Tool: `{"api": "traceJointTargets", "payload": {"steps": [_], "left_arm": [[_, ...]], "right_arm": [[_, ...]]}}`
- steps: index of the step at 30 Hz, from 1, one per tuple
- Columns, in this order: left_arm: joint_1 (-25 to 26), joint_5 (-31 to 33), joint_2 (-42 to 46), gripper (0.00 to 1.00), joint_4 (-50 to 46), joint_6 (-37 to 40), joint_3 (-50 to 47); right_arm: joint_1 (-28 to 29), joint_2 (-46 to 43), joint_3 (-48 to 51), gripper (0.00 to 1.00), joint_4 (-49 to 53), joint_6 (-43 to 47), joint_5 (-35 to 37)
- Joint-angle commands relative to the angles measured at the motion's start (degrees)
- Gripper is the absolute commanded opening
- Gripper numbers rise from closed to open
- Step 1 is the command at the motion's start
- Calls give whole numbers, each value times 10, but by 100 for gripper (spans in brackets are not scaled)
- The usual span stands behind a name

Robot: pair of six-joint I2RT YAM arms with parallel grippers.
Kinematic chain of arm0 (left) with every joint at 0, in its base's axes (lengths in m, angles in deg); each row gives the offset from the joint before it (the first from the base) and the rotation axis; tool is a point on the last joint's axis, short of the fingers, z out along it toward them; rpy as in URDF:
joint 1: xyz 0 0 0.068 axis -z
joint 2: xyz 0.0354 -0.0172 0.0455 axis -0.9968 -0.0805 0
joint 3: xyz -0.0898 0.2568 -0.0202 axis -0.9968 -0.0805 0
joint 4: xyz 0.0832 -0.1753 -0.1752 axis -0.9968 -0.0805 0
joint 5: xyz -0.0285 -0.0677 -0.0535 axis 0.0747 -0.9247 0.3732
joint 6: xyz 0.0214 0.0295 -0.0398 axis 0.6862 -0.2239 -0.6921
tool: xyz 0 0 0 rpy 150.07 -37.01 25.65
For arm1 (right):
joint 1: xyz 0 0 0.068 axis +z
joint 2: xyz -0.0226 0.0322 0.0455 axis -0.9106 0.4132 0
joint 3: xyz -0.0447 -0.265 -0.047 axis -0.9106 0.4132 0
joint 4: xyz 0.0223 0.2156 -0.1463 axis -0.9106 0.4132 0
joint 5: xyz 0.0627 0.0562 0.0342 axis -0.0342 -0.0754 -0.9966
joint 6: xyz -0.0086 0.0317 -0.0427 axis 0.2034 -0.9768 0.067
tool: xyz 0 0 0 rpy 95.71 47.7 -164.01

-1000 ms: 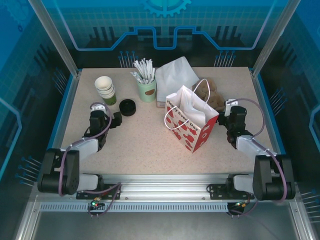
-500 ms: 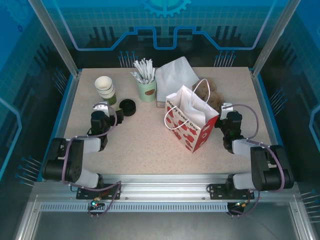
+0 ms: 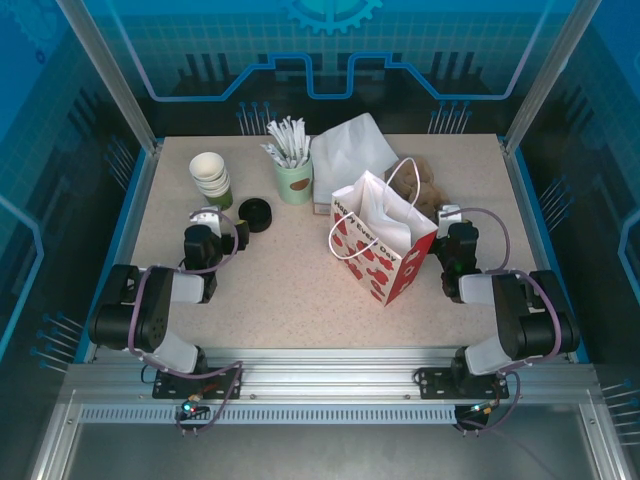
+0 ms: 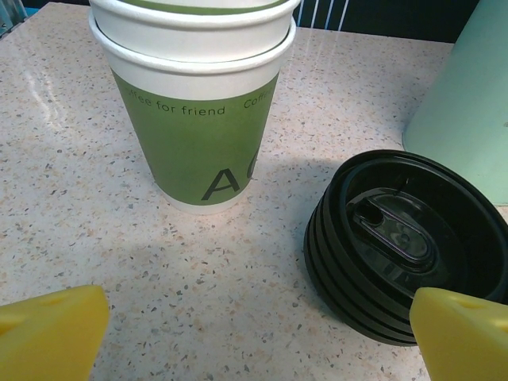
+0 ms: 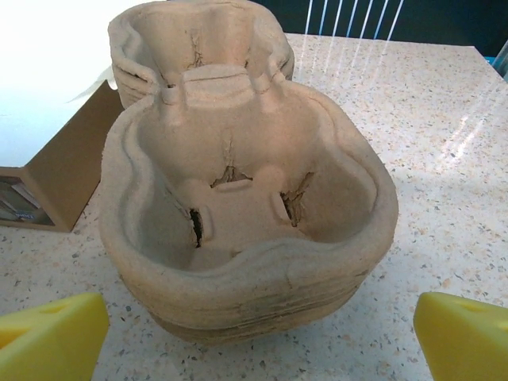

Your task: Pack the takeout coffee

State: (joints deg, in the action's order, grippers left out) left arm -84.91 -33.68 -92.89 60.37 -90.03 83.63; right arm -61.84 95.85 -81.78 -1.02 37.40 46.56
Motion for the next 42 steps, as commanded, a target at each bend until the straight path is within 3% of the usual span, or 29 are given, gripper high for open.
{"api": "traceJointTargets", "payload": {"steps": [1,37,42], "left_arm": [[-4,-11,-1,99,24,13,1],[0,-17,-1,99,18,19,5],[0,-16,-1,99,20,19,4]], "right_arm": [[6,3,-10,100,-4,-1,13],[11,5,-10,100,-4,3,19],[8,6,-15,100,6,13,-8]]}}
